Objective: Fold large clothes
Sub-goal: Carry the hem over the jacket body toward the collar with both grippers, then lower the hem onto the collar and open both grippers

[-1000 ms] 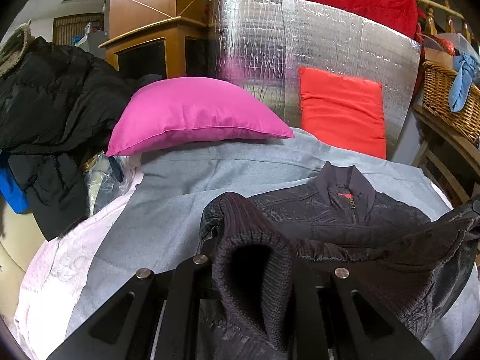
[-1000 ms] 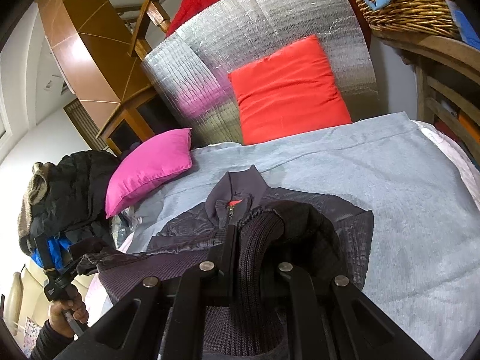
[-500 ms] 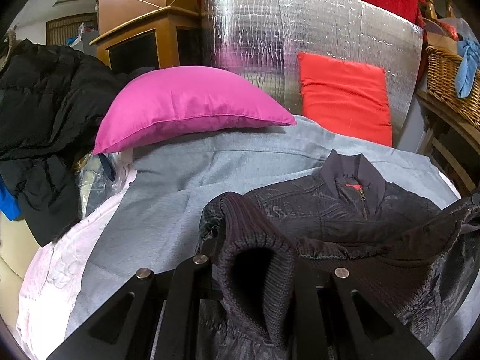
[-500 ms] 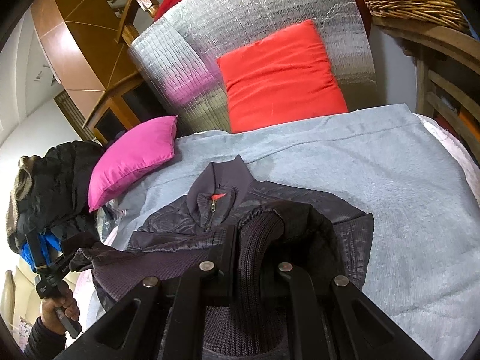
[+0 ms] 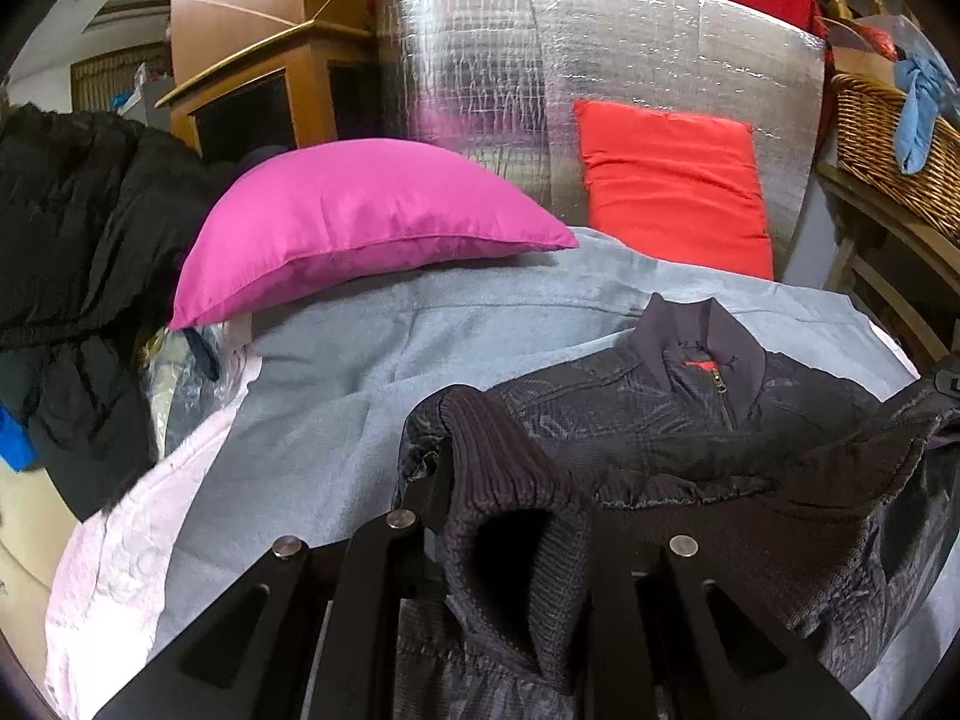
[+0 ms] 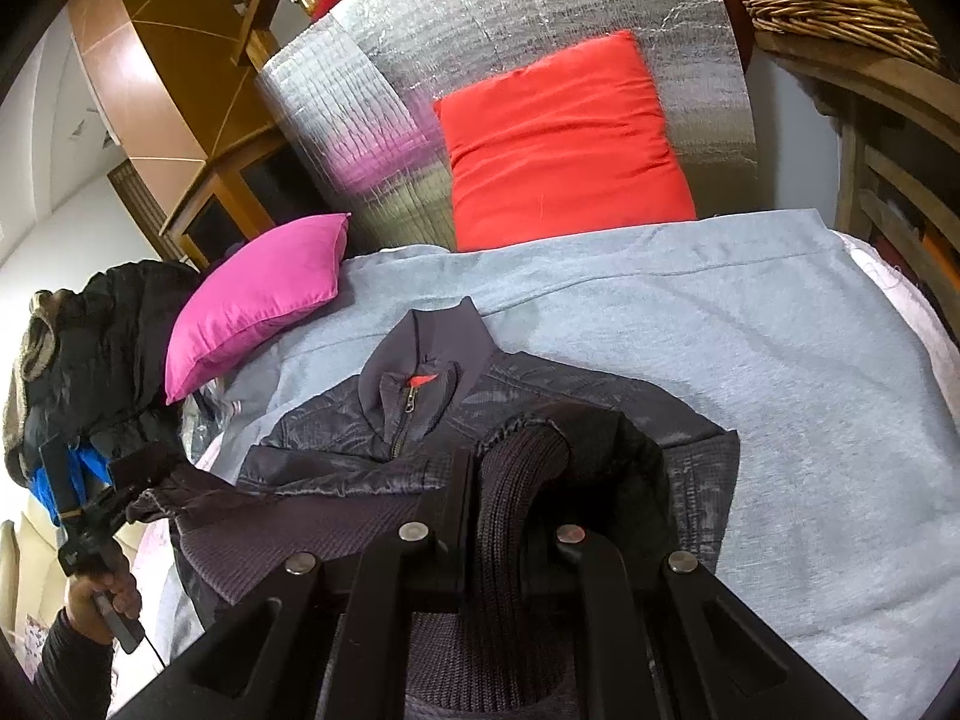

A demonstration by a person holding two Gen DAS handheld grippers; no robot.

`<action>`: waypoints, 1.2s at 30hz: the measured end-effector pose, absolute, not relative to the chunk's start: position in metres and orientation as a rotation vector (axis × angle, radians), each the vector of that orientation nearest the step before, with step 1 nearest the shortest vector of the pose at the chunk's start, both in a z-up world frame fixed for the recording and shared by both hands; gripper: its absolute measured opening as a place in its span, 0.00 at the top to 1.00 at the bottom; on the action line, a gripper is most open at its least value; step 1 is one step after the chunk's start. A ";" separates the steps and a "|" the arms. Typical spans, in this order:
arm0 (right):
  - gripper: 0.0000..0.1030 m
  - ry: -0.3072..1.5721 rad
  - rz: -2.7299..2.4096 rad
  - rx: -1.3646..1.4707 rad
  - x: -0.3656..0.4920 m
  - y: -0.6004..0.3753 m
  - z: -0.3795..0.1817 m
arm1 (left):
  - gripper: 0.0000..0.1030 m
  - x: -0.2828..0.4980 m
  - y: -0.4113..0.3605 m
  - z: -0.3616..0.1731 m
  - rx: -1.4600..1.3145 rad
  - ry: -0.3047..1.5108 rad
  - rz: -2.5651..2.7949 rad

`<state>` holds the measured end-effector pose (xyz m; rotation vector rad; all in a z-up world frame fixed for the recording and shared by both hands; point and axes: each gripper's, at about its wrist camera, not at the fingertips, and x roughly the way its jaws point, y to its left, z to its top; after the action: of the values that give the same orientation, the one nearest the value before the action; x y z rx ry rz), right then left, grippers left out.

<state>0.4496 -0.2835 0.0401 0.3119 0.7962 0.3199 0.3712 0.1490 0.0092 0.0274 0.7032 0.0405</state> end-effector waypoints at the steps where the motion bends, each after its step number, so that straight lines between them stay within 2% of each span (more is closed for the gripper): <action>1: 0.89 0.797 0.317 0.308 0.451 -0.284 0.041 | 0.85 0.374 0.149 0.010 0.027 0.703 0.040; 13: 0.89 0.818 0.305 0.327 0.497 -0.284 0.050 | 0.85 0.427 0.149 0.010 0.026 0.752 0.038; 25: 0.90 0.918 0.256 0.392 0.559 -0.294 0.006 | 0.85 0.488 0.139 -0.028 0.039 0.854 0.053; 36: 0.90 1.007 0.229 0.383 0.588 -0.292 -0.026 | 0.85 0.509 0.139 -0.054 0.052 0.908 0.063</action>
<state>0.5877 -0.2923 -0.0260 0.3825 1.0067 0.2287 0.5094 0.1387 -0.0536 0.0518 0.9081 0.0635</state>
